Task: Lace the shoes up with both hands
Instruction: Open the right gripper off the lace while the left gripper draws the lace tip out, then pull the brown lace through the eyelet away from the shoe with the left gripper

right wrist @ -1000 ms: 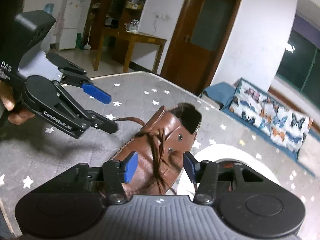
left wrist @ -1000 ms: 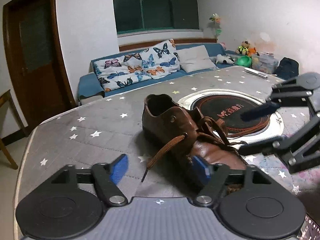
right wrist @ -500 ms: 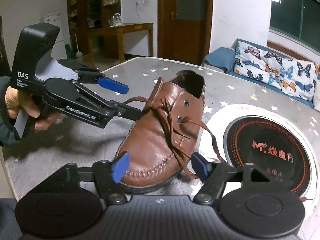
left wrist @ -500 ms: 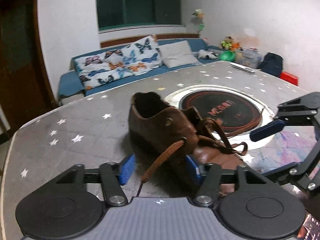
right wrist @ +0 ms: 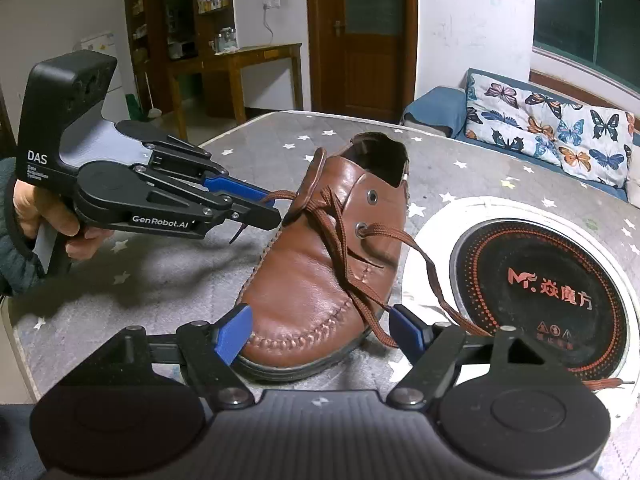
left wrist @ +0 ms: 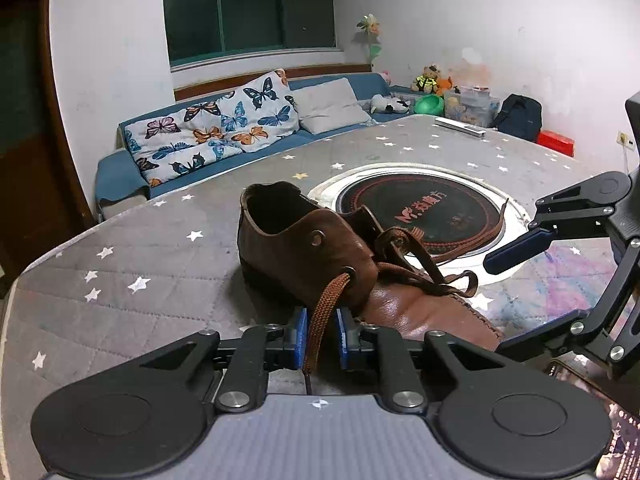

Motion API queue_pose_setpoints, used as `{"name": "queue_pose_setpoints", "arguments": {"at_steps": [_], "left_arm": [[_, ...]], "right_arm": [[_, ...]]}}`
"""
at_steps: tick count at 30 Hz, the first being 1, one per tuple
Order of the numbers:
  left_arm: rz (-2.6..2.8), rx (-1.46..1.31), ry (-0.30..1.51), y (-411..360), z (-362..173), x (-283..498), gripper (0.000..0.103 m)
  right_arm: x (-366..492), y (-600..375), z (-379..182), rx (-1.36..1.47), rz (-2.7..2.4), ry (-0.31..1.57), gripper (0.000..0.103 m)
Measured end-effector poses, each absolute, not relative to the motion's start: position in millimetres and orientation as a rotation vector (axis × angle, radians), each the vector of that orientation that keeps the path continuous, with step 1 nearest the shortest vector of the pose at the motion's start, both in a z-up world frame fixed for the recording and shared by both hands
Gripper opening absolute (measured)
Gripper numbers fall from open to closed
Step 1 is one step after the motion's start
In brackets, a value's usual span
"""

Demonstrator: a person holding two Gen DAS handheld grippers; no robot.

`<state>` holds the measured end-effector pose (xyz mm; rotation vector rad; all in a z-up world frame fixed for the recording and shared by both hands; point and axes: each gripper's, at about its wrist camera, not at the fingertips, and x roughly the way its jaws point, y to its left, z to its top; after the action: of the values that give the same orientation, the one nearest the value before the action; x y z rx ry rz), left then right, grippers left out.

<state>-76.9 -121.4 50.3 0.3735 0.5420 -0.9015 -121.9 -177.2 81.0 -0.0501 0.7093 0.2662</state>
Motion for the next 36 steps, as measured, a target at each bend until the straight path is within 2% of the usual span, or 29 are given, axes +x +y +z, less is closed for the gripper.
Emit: {"name": "queue_pose_setpoints", "arguments": {"at_steps": [7,17,36], "left_arm": [[-0.804,0.346,0.486,-119.4,50.2,-83.4,0.003],[-0.483,0.094,0.403,-70.4,69.6,-90.4,0.002],[0.030,0.038,0.332,34.2,85.0,-86.2,0.002]], "right_arm": [[-121.3,-172.3,78.8,-0.058,0.270,0.716,0.077],[-121.1,-164.3,76.9,-0.078,0.271,0.711,0.076],[-117.7,-158.2,74.0,-0.096,0.278,0.710,0.076]]}}
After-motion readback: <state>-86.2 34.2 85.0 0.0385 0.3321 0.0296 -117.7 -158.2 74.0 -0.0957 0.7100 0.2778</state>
